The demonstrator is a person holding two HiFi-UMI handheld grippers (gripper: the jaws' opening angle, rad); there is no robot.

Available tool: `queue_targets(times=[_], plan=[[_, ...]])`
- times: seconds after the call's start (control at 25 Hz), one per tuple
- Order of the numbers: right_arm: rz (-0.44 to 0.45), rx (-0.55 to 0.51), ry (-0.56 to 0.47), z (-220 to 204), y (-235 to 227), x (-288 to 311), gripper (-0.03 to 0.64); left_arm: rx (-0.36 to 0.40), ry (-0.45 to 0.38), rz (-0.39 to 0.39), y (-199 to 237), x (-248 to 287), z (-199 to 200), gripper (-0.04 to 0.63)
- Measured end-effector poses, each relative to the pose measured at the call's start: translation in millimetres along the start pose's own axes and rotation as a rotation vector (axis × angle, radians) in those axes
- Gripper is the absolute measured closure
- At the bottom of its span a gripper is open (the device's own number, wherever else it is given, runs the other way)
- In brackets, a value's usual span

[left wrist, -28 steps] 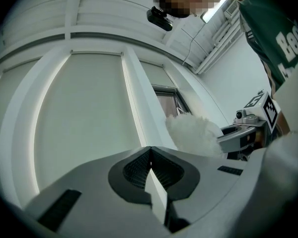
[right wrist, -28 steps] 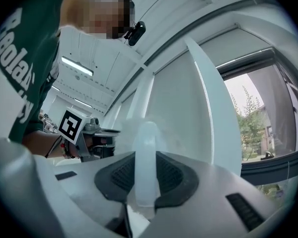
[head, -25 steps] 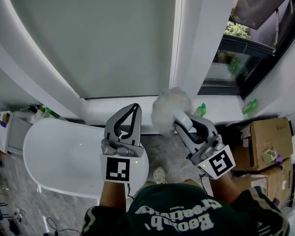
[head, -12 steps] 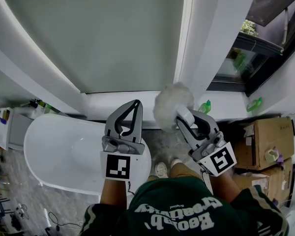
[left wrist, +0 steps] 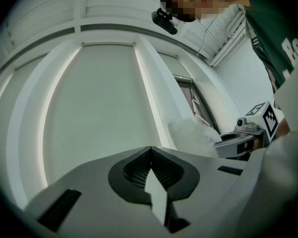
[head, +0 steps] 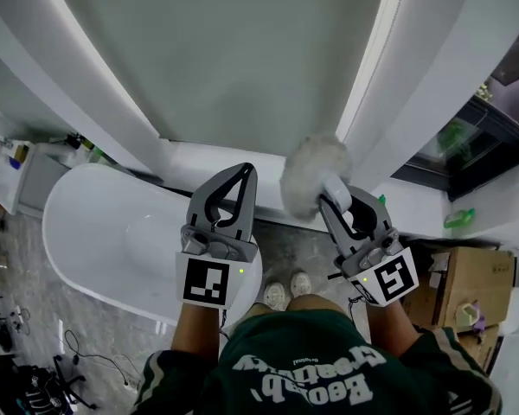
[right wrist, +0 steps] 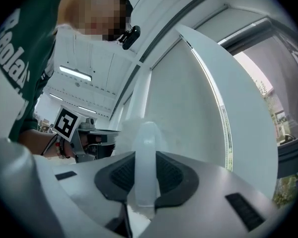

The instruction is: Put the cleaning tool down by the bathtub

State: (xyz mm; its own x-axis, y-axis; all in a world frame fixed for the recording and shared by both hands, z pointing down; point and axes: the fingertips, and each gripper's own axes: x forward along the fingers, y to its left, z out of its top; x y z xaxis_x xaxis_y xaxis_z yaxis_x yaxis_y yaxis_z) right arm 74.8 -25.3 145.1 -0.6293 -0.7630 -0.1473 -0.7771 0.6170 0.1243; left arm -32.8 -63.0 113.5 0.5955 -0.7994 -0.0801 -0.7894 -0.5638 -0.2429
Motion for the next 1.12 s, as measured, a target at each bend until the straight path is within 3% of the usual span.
queue_targets(times=[0.16,0.28,0.68,0.84,1.12], plan=[[0.060,0.030,-0.009,-6,-12,11,0.522,-0.011,0.022,0.070,8,5,-3,0.586],[0.125,0.056,-0.019,-13,-12,20,0.522,0.026,0.054,0.135,10,0,-5,0.586],[0.336,0.083,-0.065,-21,24,48,0.523,0.052,0.125,0.317,20,-31,-13,0.586],[0.351,0.088,-0.057,-26,30,53,0.523,0.070,0.146,0.335,20,-38,-17,0.586],[0.320,0.078,0.003,-49,12,50,0.523,0.026,0.156,0.309,14,-15,-41,0.586]])
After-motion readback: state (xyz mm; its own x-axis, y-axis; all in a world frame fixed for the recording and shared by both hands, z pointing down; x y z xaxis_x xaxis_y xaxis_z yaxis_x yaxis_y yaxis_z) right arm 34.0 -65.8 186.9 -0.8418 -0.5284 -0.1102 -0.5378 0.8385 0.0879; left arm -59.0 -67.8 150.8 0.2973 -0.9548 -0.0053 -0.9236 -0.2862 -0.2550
